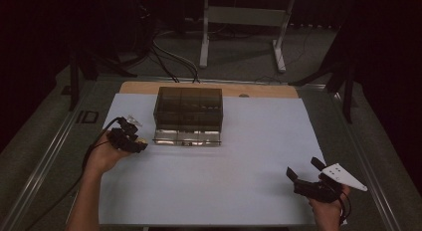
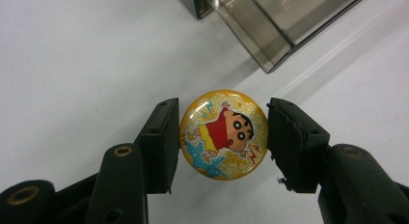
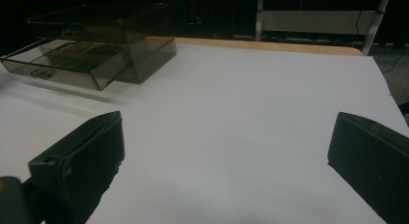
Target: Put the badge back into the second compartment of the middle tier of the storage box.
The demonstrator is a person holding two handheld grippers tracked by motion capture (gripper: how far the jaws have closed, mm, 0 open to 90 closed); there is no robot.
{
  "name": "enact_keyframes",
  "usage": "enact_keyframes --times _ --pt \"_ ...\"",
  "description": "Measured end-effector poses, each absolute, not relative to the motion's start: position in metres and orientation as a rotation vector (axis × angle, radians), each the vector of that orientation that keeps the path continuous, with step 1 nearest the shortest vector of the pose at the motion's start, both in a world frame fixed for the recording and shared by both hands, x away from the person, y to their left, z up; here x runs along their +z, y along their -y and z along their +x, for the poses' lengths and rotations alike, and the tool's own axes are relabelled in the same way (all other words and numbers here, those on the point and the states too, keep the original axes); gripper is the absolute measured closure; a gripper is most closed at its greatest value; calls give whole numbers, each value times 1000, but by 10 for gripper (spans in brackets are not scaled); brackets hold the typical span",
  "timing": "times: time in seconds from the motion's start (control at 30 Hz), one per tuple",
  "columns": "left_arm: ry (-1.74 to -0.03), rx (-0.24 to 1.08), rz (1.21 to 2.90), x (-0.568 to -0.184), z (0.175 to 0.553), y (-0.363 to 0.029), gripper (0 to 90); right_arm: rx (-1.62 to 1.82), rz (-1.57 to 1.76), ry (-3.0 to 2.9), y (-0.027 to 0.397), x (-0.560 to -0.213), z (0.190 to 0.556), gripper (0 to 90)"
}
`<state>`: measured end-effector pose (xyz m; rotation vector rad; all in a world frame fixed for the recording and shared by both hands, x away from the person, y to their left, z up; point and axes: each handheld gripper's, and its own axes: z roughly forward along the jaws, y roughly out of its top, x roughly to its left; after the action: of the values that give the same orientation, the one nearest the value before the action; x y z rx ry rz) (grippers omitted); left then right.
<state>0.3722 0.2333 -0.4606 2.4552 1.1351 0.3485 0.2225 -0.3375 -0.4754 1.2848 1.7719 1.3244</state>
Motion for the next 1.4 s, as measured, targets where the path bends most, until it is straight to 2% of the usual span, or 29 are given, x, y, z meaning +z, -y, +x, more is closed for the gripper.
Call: enact_keyframes --times 1.4 --pt "-941 303 2448 -429 365 -222 488 1326 1285 -1770 338 -476 223 0"
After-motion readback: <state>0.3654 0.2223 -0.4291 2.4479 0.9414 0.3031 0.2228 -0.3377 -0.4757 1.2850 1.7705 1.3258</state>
